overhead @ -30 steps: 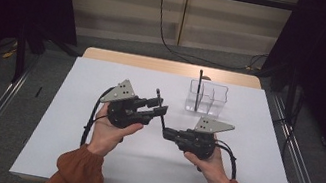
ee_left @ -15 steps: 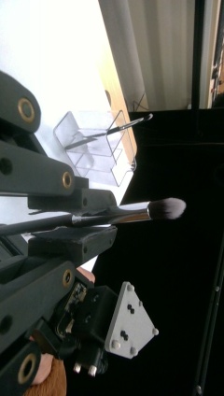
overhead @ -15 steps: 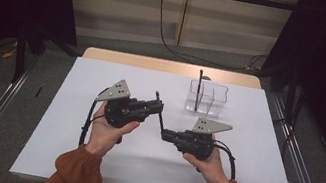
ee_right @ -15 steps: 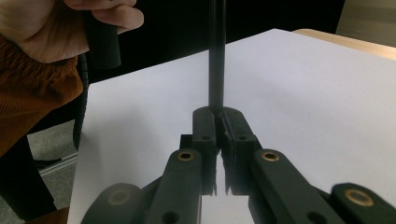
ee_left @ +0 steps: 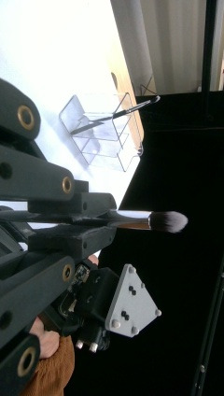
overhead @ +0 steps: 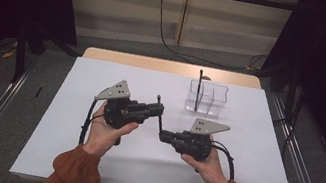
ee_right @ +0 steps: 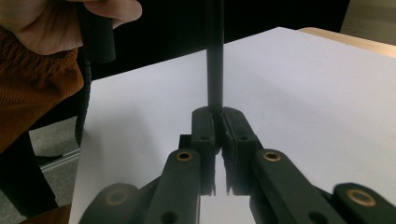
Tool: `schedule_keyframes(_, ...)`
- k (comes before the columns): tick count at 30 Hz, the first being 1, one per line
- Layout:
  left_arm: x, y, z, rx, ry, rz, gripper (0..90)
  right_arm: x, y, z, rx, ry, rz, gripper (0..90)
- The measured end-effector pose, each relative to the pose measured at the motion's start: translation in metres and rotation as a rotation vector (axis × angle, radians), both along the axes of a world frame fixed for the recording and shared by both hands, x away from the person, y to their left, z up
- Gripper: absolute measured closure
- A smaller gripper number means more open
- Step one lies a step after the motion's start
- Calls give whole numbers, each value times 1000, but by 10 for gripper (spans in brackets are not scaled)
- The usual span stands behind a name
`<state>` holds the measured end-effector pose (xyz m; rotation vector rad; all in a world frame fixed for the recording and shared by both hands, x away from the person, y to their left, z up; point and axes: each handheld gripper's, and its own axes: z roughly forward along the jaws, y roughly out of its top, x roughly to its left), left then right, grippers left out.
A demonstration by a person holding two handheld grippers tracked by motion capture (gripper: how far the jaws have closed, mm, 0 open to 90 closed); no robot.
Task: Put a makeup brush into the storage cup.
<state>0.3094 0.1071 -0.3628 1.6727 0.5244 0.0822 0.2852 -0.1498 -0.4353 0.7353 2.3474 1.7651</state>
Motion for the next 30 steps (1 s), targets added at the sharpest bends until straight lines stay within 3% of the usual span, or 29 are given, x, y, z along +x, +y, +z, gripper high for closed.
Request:
schedule_keyframes(10,-3,-2,1,12,4,-13,841,0,-1,2,14,0,1,774)
schedule_keyframes(20,-1,3,2,13,4,4,841,2,-7,7,30,-4,-7,608)
schedule_keyframes(24,1,5,3,10,6,10,841,2,-9,10,35,-12,-12,469)
schedule_keyframes(30,4,7,2,19,9,22,841,2,-7,12,31,14,-13,248)
